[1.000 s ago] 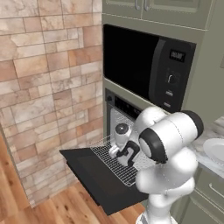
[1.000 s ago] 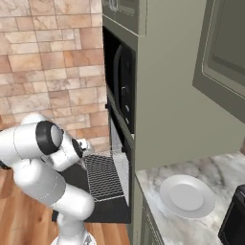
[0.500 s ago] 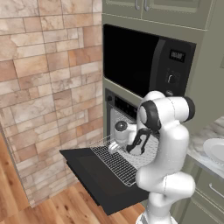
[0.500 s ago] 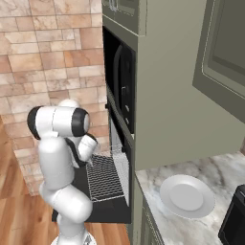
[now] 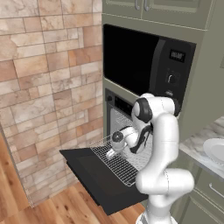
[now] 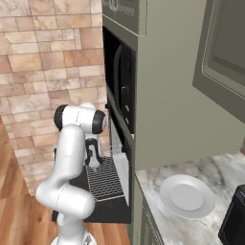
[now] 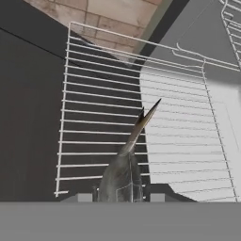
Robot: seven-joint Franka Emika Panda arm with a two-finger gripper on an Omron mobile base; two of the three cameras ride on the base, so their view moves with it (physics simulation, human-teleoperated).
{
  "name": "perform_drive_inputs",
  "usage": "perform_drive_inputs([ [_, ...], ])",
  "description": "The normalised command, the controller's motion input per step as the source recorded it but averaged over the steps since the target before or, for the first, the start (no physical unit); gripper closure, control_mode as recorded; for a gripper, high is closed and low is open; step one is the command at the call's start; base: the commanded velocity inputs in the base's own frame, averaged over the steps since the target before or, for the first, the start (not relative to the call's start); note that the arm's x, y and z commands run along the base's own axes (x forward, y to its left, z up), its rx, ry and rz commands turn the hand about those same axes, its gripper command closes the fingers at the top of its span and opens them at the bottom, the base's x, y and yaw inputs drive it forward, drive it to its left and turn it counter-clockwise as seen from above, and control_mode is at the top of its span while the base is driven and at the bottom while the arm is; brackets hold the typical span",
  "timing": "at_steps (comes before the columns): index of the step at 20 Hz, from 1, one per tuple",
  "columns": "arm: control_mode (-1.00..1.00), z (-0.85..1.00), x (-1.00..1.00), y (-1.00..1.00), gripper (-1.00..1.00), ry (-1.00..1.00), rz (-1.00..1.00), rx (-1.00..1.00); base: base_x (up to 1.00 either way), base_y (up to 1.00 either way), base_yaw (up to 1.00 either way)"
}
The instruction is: Place the fish on the bottom rack of the oven, and slide the tray back inside. Close the oven door.
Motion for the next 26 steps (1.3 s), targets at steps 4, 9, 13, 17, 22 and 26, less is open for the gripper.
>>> perform_drive_inputs([
  [4,-1.0,-0.54,0.69,0.22,1.0,0.0,-0.06,-0.02,0.0,0.0,0.0],
  [9,-1.0,-0.33,0.78,0.0,1.0,0.0,-0.07,0.0,0.0,0.0,0.0],
  [13,-1.0,-0.38,0.85,0.0,1.0,0.0,-0.07,0.0,0.0,0.0,0.0],
  [17,-1.0,-0.52,0.86,0.04,1.0,0.0,-0.07,-0.01,0.0,0.0,0.0],
  [22,-1.0,-0.61,0.79,0.01,1.0,0.0,-0.06,-0.01,0.0,0.0,0.0],
  [26,-1.0,-0.61,0.7,0.04,1.0,0.0,-0.05,0.0,0.0,0.0,0.0],
])
